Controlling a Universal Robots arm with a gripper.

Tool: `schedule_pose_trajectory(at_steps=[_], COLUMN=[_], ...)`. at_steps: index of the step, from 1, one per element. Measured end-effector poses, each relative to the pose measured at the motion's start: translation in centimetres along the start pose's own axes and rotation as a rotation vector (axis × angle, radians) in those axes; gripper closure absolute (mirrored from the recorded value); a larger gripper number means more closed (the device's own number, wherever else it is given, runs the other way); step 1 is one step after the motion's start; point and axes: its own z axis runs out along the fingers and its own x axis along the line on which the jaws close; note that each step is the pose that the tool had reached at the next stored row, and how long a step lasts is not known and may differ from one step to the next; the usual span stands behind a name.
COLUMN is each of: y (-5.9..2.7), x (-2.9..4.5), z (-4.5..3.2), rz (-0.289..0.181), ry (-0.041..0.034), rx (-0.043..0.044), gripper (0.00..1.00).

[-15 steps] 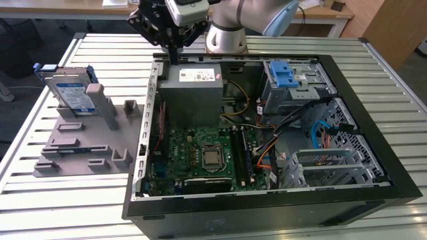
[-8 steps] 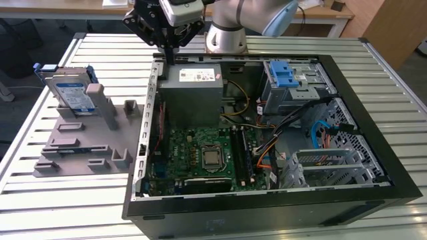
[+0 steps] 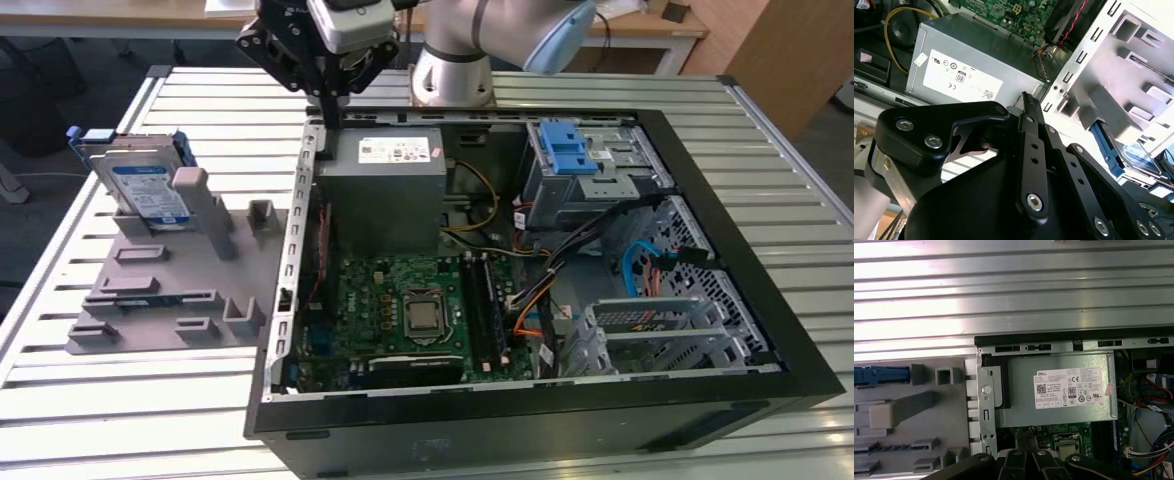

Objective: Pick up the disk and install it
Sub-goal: 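Reach for the disk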

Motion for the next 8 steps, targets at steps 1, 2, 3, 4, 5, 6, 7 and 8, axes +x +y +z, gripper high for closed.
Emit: schedule_pose_trajectory(at_steps=[1,2,3,4,5,6,7,8], y=[0.0,0.01,0.01,0.02,0.02,0.03,0.03,0.03], x=[0.09,0.19,0.28,0.38,0.48,0.57,0.67,0.76], z=[0.01,0.02,0.02,0.03,0.04,0.04,0.05,0.06], rz=[0.0,0.0,0.0,0.0,0.0,0.0,0.0,0.0], ry=[0.0002,0.0005,0.0008,0.001,0.0013,0.0016,0.0018,0.002], rx=[0.0,0.0,0.0001,0.0,0.0,0.0001,0.0001,0.0002], gripper=[0.89,0.89,0.89,0.89,0.89,0.89,0.89,0.89])
